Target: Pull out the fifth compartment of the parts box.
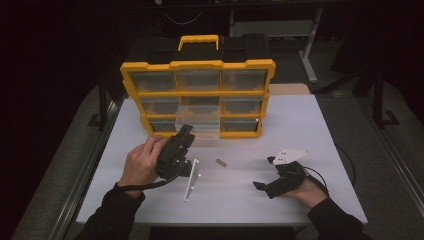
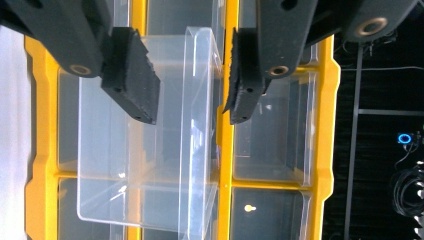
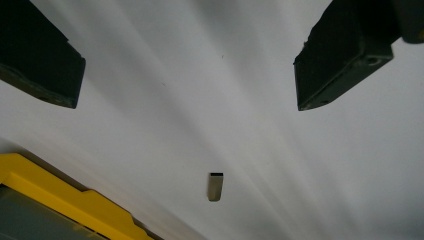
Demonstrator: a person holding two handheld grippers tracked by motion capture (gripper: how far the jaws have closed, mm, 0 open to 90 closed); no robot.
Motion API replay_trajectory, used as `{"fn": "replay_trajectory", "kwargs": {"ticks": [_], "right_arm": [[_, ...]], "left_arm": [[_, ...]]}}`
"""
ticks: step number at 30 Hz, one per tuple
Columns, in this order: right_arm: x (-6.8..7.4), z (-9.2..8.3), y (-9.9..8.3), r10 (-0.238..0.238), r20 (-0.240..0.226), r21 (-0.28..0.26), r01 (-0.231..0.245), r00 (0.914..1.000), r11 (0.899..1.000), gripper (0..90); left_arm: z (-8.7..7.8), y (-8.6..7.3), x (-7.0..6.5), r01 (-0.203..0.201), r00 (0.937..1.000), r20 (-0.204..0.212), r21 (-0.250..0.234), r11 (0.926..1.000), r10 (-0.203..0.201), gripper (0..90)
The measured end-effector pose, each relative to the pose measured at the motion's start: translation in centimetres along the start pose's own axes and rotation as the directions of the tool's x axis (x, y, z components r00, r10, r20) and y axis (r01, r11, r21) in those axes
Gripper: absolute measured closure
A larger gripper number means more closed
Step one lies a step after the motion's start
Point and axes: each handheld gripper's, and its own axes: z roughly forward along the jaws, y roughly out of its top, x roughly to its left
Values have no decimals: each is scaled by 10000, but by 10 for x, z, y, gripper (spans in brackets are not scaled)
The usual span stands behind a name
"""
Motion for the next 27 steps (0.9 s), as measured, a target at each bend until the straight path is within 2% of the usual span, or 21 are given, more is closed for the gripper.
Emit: {"fn": "replay_trajectory", "kwargs": {"ticks": [6, 10, 12, 20, 26, 27], "right_arm": [[0, 0, 0, -9, -9, 18, 9, 10000, 10000, 0], [0, 0, 0, 1, -9, 16, -1, 10000, 10000, 0], [0, 1, 0, 8, -13, 21, -8, 10000, 10000, 0], [0, 1, 0, 17, -23, 33, -16, 10000, 10000, 0], [0, 1, 0, 25, -13, 33, -25, 10000, 10000, 0], [0, 1, 0, 19, -17, 33, -19, 10000, 10000, 0]], "left_arm": [[-3, -7, -8, -7, 10000, -44, 54, 10000, 8, 453], [-5, -11, -12, -17, 10000, -33, 93, 10000, 17, 426], [-6, -12, -15, -15, 9999, -158, 124, 9999, 17, 410], [-11, -21, -26, 240, 9997, -22, 145, 9996, -239, 373], [-14, -28, -35, 397, 9992, -69, 284, 9988, -395, 273], [-14, -29, -37, 416, 9991, -71, 327, 9986, -414, 228]]}}
